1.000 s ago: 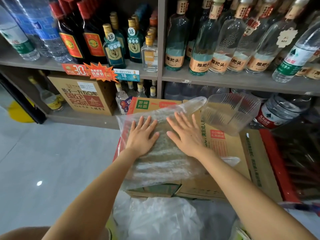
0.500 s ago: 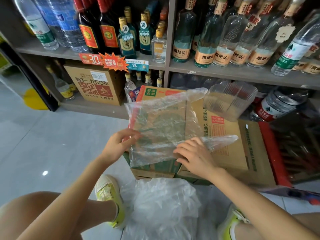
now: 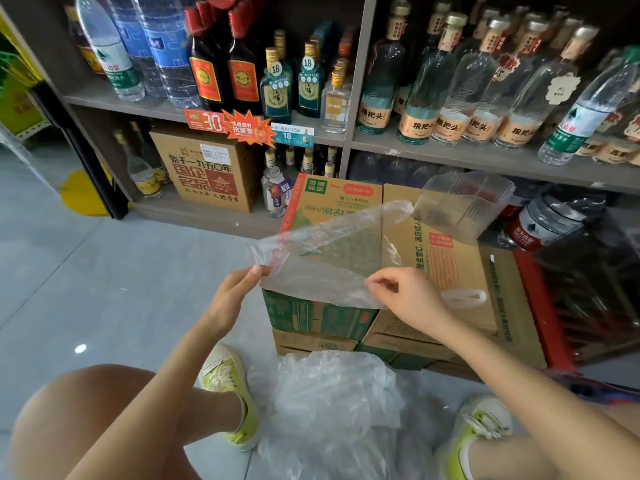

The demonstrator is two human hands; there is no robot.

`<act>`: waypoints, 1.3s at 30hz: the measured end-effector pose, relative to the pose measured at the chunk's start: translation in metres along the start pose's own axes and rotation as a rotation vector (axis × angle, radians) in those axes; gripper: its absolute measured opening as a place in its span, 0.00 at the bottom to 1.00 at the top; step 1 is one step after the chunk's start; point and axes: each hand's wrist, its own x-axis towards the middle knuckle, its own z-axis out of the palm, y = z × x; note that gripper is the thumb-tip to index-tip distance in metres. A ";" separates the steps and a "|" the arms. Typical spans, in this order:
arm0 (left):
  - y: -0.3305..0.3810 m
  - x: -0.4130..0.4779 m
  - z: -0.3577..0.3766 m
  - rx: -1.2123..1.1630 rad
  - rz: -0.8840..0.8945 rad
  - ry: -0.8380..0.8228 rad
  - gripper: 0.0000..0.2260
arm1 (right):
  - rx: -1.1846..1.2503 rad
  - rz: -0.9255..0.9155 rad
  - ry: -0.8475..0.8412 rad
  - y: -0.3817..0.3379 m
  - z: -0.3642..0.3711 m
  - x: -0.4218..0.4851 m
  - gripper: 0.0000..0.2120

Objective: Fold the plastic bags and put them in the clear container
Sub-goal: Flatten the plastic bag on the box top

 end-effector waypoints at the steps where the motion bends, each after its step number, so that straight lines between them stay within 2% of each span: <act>1: -0.001 0.000 -0.001 -0.030 0.001 0.011 0.37 | 0.001 0.013 -0.010 -0.005 -0.001 0.003 0.08; 4: -0.001 0.001 0.001 -0.094 0.005 0.032 0.27 | 0.017 0.046 -0.032 -0.018 -0.001 0.013 0.08; 10: 0.000 0.013 0.003 -0.182 -0.013 0.155 0.15 | 0.060 0.116 -0.094 -0.034 0.006 0.019 0.07; 14: 0.012 0.026 0.024 -0.160 -0.027 0.140 0.15 | 0.145 0.224 -0.076 -0.027 -0.010 0.007 0.05; 20: 0.015 0.039 0.045 -0.170 -0.046 0.084 0.17 | 0.193 0.304 -0.067 -0.015 -0.029 -0.005 0.08; 23: 0.008 0.041 0.045 -0.032 -0.061 0.072 0.21 | 0.176 0.301 -0.107 -0.011 -0.033 0.008 0.07; 26: 0.000 0.044 0.044 0.244 0.010 0.065 0.28 | 0.148 0.254 -0.155 -0.005 -0.040 0.024 0.06; 31: 0.007 0.054 0.049 0.630 0.111 0.146 0.29 | 0.095 0.169 -0.102 0.008 -0.048 0.049 0.06; 33: 0.010 0.062 0.052 0.677 0.096 0.183 0.28 | 0.120 0.173 -0.100 0.018 -0.049 0.056 0.09; 37: 0.011 0.075 0.057 0.726 0.044 0.239 0.21 | 0.179 0.286 -0.200 0.043 -0.061 0.058 0.27; 39: 0.010 0.079 0.058 0.725 0.033 0.262 0.20 | 0.198 0.313 -0.245 0.055 -0.070 0.056 0.25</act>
